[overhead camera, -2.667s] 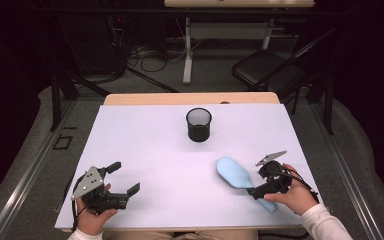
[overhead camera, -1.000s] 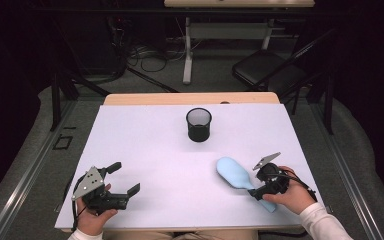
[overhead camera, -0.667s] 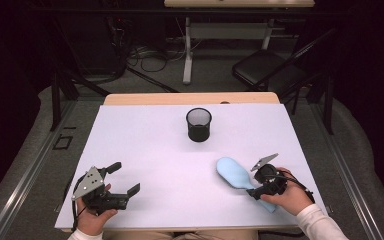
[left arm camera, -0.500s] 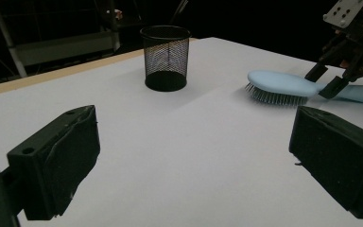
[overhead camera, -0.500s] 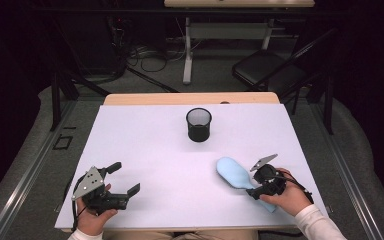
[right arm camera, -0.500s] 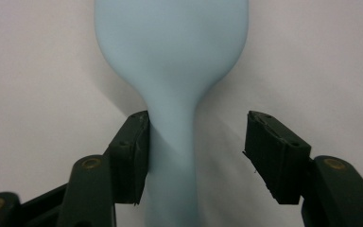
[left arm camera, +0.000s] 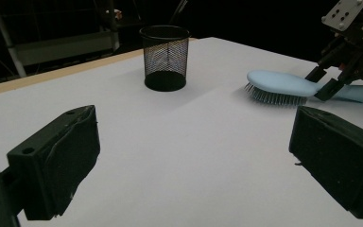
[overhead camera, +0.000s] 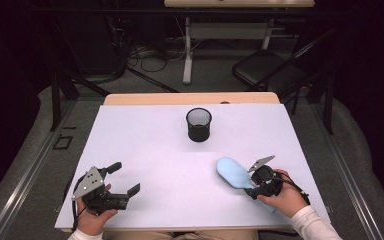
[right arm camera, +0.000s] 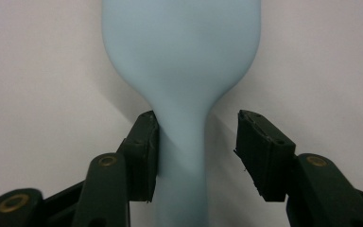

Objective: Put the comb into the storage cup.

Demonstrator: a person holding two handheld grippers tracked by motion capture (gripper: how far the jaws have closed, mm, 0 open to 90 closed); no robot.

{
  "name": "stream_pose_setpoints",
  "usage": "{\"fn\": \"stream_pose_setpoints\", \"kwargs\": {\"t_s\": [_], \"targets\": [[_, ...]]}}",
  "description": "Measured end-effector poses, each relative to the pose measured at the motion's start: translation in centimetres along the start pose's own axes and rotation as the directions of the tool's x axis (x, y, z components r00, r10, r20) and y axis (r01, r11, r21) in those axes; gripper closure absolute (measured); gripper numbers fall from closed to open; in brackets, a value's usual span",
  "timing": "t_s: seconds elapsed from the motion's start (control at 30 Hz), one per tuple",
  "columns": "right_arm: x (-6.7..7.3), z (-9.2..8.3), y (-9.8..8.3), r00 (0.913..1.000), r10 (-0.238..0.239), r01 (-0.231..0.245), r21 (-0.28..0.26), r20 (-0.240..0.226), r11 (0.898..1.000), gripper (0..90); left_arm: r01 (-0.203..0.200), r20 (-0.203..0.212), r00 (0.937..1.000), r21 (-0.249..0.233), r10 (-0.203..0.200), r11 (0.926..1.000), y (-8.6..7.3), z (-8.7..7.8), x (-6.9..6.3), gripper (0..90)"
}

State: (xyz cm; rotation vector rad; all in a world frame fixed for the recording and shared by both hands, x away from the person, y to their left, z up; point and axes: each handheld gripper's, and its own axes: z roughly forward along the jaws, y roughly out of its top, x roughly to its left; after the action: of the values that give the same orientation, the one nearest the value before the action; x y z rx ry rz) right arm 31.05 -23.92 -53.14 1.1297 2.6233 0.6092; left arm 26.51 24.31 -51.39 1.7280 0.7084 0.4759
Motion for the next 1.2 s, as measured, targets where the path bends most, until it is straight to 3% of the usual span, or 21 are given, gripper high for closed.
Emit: {"fn": "stream_pose_setpoints", "kwargs": {"t_s": [0.23,0.47,0.63,0.67,0.7,0.77,0.83,0.97,1.2], "targets": [[0.18,0.25,0.06,0.9999,-0.012,0.012,0.012,0.008,1.000,54.2,0.000,0.000,1.0000,0.001,0.000,1.0000,0.00,0.00,0.00,2.7],[0.45,0.62,0.02,0.9999,0.012,-0.012,-0.017,0.005,1.000,59.2,0.000,0.001,1.0000,0.002,0.000,1.0000,0.00,0.01,0.01,2.7],[0.81,0.43,0.19,0.9996,0.021,-0.021,0.012,0.021,1.000,61.5,0.000,0.000,1.0000,0.002,0.000,1.0000,-0.01,0.01,0.01,2.7],[0.82,0.57,0.14,0.9995,0.025,-0.025,-0.008,0.020,1.000,61.8,0.000,0.001,1.0000,0.002,0.000,1.0000,-0.01,0.01,0.01,2.7],[0.81,0.41,0.22,0.9995,0.024,-0.025,0.019,0.022,1.000,62.2,0.000,0.001,1.0000,0.001,0.000,1.0000,0.00,0.01,0.01,2.7],[0.85,0.59,0.15,0.9992,0.036,-0.036,-0.008,0.018,0.999,62.8,0.000,0.001,1.0000,0.002,0.000,1.0000,-0.01,0.01,0.01,2.7],[0.82,0.45,0.17,0.9995,0.027,-0.027,0.011,0.018,1.000,63.8,0.000,0.001,1.0000,0.002,0.000,1.0000,-0.01,0.00,0.01,2.7],[0.91,0.58,0.04,0.9994,0.031,-0.031,-0.015,0.015,0.999,65.1,0.000,0.001,1.0000,0.003,0.000,1.0000,-0.01,0.01,0.02,2.7],[0.86,0.47,0.01,0.9999,0.013,-0.013,-0.005,0.009,1.000,66.6,0.001,0.006,1.0000,0.004,-0.001,1.0000,-0.02,0.04,0.03,2.7]]}}
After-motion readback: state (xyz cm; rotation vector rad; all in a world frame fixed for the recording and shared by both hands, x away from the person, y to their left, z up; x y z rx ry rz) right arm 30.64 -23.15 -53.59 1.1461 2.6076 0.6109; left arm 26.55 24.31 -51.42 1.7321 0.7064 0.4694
